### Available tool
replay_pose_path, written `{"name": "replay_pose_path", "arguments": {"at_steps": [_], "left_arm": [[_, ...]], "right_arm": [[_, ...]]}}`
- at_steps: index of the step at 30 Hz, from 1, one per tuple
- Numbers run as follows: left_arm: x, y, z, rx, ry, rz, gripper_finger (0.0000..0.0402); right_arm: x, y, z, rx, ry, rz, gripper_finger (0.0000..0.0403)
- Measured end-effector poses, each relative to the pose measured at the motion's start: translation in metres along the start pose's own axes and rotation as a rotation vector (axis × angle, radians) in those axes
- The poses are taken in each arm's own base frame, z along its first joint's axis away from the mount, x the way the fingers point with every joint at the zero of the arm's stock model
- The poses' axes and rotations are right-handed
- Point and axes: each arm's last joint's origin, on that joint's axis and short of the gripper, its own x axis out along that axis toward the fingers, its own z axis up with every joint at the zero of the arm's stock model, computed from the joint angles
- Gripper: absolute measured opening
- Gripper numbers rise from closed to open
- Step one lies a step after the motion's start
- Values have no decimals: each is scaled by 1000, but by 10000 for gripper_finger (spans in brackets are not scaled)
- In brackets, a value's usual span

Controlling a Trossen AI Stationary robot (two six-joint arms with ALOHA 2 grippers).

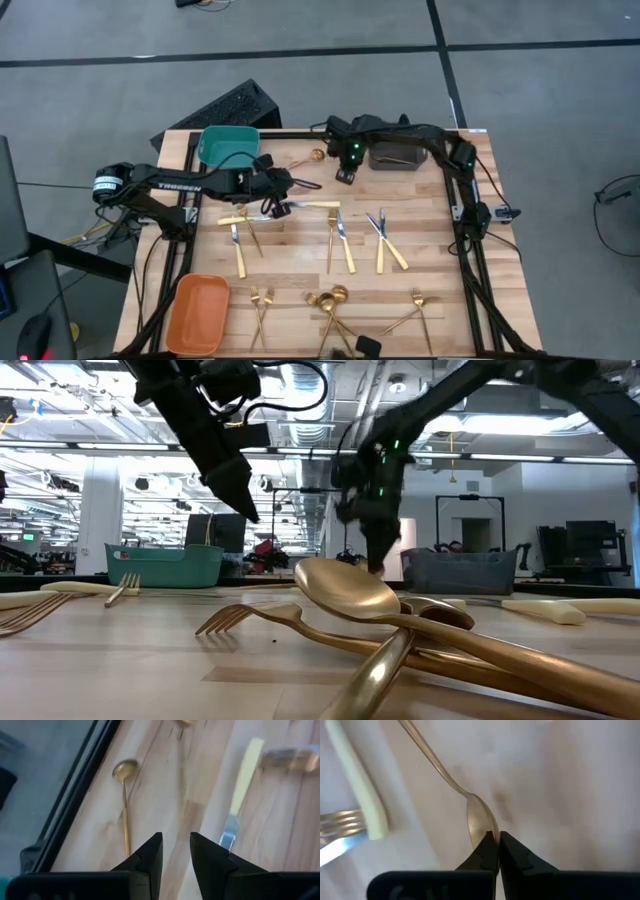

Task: Sort silverware by color (type)
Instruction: Put the spoon into the green bin

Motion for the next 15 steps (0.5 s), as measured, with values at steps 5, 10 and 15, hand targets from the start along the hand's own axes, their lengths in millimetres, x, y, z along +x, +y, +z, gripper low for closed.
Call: {"name": "replay_pose_path", "arguments": {"at_steps": [5,10,15], "left_arm": [[-1,0,15,15,-153,-60,87],[-4,1,30,83,-313,-79,87],[-6,-1,34,158,-375,-108,107]], "right_arm": [[-38,19,2,17,-95,-221,25],[-61,61,2,-34,-180,-378,25],[-60,109,-1,-85,-211,-465,25]]}}
